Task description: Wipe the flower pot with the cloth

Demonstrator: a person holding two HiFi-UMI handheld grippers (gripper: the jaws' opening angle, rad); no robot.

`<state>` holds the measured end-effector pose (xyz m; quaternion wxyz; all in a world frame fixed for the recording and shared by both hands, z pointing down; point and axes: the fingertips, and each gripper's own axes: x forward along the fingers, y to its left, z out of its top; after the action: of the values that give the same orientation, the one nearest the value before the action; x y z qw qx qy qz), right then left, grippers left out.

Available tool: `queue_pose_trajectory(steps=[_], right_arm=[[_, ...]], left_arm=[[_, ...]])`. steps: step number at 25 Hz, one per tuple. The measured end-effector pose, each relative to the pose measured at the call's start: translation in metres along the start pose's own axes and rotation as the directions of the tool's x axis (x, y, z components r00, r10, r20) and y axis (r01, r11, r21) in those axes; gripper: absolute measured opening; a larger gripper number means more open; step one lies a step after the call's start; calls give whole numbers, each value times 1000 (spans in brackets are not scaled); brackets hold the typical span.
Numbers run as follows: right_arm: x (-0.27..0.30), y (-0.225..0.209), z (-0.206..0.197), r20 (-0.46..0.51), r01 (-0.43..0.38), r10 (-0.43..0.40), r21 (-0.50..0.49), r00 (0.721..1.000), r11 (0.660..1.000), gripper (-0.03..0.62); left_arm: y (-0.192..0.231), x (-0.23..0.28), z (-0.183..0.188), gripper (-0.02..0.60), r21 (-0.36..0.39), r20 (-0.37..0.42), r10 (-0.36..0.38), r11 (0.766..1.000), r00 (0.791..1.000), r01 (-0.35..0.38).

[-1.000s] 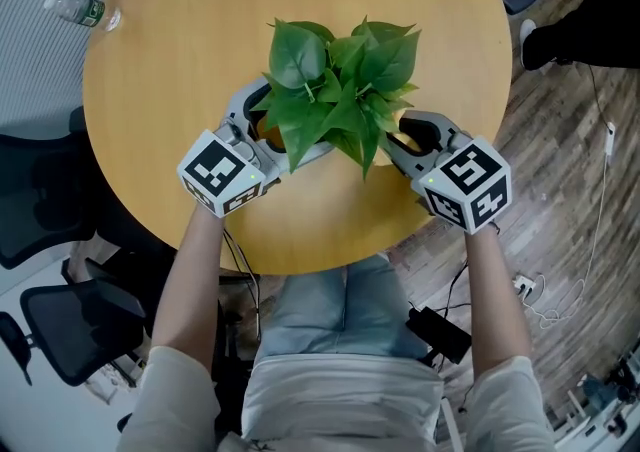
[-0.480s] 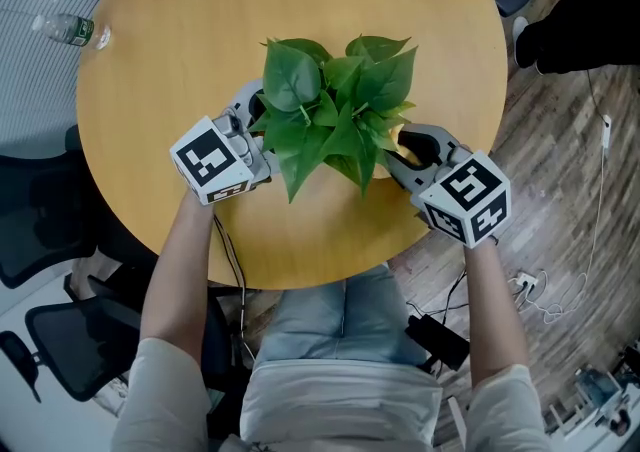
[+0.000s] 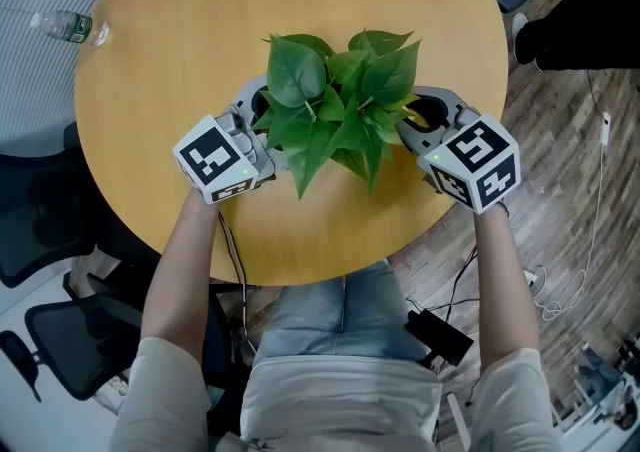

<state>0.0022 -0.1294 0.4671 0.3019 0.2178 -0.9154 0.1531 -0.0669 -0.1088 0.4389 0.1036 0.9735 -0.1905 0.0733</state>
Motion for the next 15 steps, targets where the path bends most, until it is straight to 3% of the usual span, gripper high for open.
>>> queue_pose_trajectory(steps=[6,15], right_arm=[[4,14,5,-10,-46,46,-51,999,998,85],[-5,17,-5,6,-49,49,-38,999,998,84]], left_arm=[[-2,2,1,463,1,-8,25,1000,1000,-25],[-5,10,3,463,-16,-10,138,990,990,-138]])
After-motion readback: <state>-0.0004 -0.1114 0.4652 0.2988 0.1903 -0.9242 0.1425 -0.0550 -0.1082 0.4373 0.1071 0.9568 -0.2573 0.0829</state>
